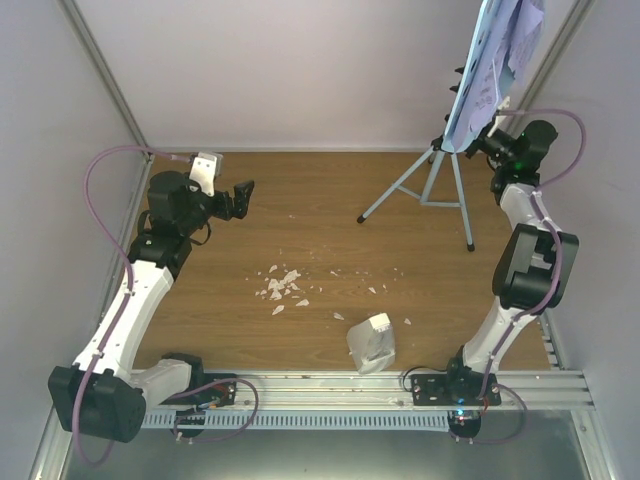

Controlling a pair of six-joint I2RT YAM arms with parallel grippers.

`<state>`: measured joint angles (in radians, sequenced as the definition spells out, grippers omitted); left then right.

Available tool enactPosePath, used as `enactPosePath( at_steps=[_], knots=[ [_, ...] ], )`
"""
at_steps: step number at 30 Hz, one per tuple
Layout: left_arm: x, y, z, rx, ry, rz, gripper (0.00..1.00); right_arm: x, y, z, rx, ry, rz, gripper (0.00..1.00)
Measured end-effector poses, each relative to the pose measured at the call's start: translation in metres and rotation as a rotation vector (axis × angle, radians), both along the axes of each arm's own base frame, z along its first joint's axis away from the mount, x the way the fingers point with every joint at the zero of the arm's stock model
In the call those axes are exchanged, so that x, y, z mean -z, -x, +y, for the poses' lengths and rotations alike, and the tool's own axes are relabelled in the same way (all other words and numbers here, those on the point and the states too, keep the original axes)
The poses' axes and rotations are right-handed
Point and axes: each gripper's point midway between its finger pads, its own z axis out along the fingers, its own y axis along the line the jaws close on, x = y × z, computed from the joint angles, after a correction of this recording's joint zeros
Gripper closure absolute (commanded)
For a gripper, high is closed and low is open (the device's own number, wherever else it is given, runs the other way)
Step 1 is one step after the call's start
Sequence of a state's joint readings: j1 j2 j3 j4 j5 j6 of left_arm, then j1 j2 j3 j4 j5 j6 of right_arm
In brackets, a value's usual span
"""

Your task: Pack up the instrument practice props

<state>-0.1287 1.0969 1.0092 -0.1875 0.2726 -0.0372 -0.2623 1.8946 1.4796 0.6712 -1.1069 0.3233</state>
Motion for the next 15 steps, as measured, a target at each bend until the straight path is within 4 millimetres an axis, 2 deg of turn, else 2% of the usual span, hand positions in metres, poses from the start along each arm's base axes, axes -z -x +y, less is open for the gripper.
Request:
enactPosePath(
  at_steps=[4, 8, 11, 15],
  knots=[
    [0.001, 0.0, 0.0, 0.0, 0.0, 0.003, 0.01, 0.0, 0.0, 0.003, 0.0, 0.02, -0.024, 0.99],
    [0.003, 0.0, 0.0, 0.0, -0.001, 0.006, 0.01, -0.001, 0.001, 0.011, 0.044, 0.025, -0.021, 1.0],
    [0.003, 0.0, 0.0, 0.0, -0.001, 0.006, 0.01, -0.002, 0.005, 0.027, 0.097, 0.023, -0.018, 1.0],
    [0.004, 0.0, 0.0, 0.0, -0.002, 0.007, 0.01, -0.004, 0.015, 0.064, 0.192, 0.009, -0.013, 1.0]
  ],
)
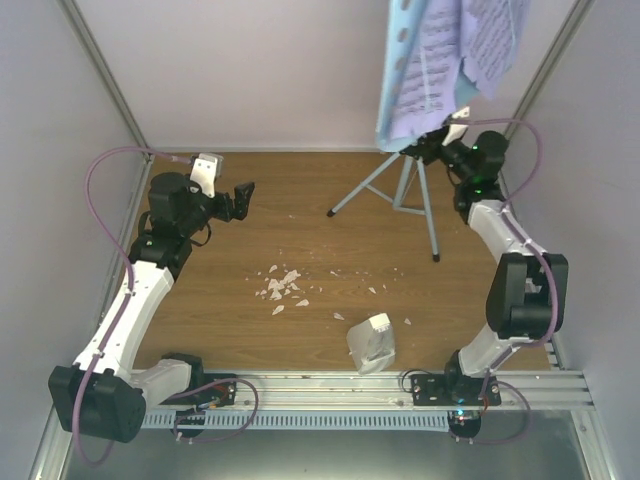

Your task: Pack up the instrument practice props

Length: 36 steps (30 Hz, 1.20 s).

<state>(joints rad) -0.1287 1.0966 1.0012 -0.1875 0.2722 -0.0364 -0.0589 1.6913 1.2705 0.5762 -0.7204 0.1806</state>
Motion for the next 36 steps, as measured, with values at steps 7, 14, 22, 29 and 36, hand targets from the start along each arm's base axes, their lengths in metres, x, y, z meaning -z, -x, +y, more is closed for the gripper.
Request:
enactPosePath(
  at_steps=[7, 14, 22, 29, 36],
  knots=[
    [0.003, 0.002, 0.0, 0.0, -0.001, 0.003, 0.01, -0.001, 0.014, 0.068, 0.174, -0.021, 0.016, 0.99],
    [-0.003, 0.005, 0.001, 0.0, 0.002, -0.012, 0.01, -0.003, 0.032, 0.104, 0.357, -0.049, 0.022, 1.0],
    [-0.01, 0.009, 0.001, 0.0, 0.004, -0.032, 0.01, -0.003, 0.052, 0.125, 0.519, -0.084, 0.039, 1.0],
    [-0.011, 0.01, 0.001, 0.0, 0.005, -0.036, 0.01, -0.004, 0.061, 0.139, 0.578, -0.108, 0.049, 0.73],
    [-0.014, 0.012, 0.002, 0.0, 0.006, -0.045, 0.01, -0.002, 0.067, 0.142, 0.537, -0.183, 0.066, 0.26]
  ],
)
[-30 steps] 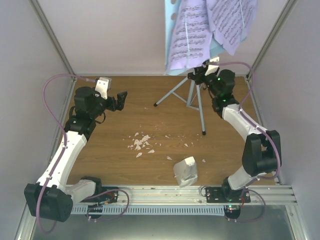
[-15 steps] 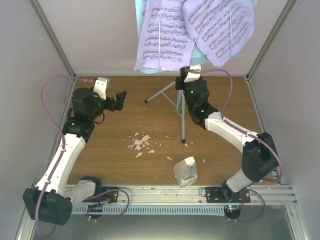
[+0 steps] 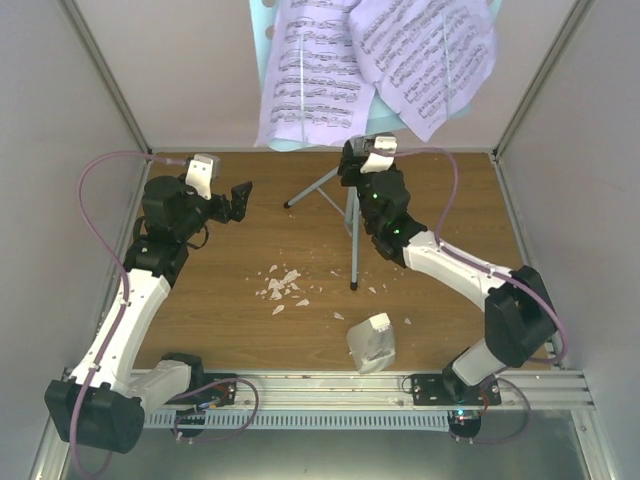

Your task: Pack up the instrument practice props

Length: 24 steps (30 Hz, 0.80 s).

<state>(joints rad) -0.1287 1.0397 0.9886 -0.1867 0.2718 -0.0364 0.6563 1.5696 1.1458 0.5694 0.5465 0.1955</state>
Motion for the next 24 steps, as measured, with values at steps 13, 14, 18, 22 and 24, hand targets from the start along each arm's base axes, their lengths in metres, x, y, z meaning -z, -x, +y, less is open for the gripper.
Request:
enactPosePath(
  at_steps=[13, 14, 18, 22, 24],
  knots=[
    [-0.001, 0.0, 0.001, -0.003, 0.0, -0.003, 0.01, -0.004, 0.073, -0.022, -0.211, 0.021, -0.063, 0.05],
    [-0.001, 0.001, 0.001, -0.003, 0.0, -0.003, 0.01, 0.002, 0.076, -0.032, -0.211, 0.015, -0.052, 0.05],
    [0.0, 0.001, 0.001, -0.004, -0.001, -0.002, 0.01, 0.024, 0.076, -0.087, -0.169, -0.014, -0.016, 0.05],
    [0.002, 0.001, 0.001, -0.003, -0.001, 0.001, 0.01, 0.053, 0.065, -0.134, -0.164, -0.007, 0.031, 0.05],
    [0.002, 0.001, 0.001, -0.003, 0.0, 0.001, 0.01, 0.067, 0.056, -0.137, -0.22, 0.018, 0.059, 0.05]
  ],
)
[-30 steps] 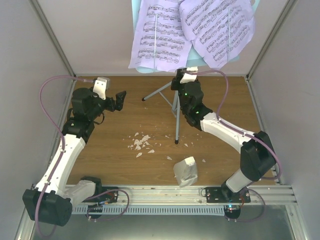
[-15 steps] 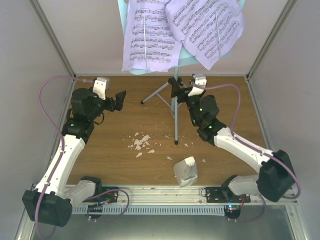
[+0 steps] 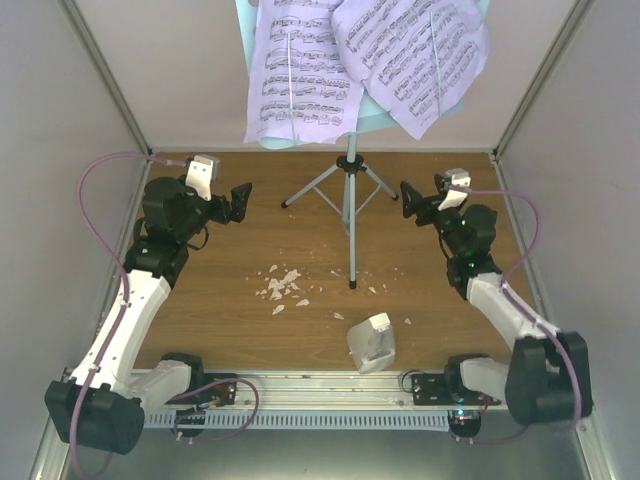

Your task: Pack up the instrument practice props

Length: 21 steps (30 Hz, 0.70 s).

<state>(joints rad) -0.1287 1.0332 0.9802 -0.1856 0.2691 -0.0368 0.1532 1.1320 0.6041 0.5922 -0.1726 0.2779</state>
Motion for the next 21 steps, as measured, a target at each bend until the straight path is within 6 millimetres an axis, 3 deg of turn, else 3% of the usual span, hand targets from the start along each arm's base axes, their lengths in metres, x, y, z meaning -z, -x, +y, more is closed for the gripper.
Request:
enactPosePath(
  at_steps=[3, 6, 10, 15, 21],
  knots=[
    [0.0, 0.0, 0.0, 0.0, 0.0, 0.001, 0.01, 0.032, -0.017, 0.011, -0.148, 0.064, 0.069, 0.05],
    [0.001, 0.0, 0.0, 0.0, 0.0, 0.001, 0.01, 0.051, -0.034, 0.033, -0.312, 0.131, 0.113, 0.09],
    [0.001, 0.0, 0.0, 0.0, 0.0, 0.003, 0.01, 0.051, -0.058, 0.056, -0.469, 0.211, 0.093, 0.14],
    [0.001, 0.0, 0.0, 0.001, 0.0, 0.003, 0.01, 0.056, -0.08, 0.067, -0.56, 0.304, 0.059, 0.19],
    [0.001, 0.0, 0.0, 0.003, 0.0, 0.002, 0.01, 0.079, -0.088, 0.079, -0.633, 0.378, 0.066, 0.15]
  ],
)
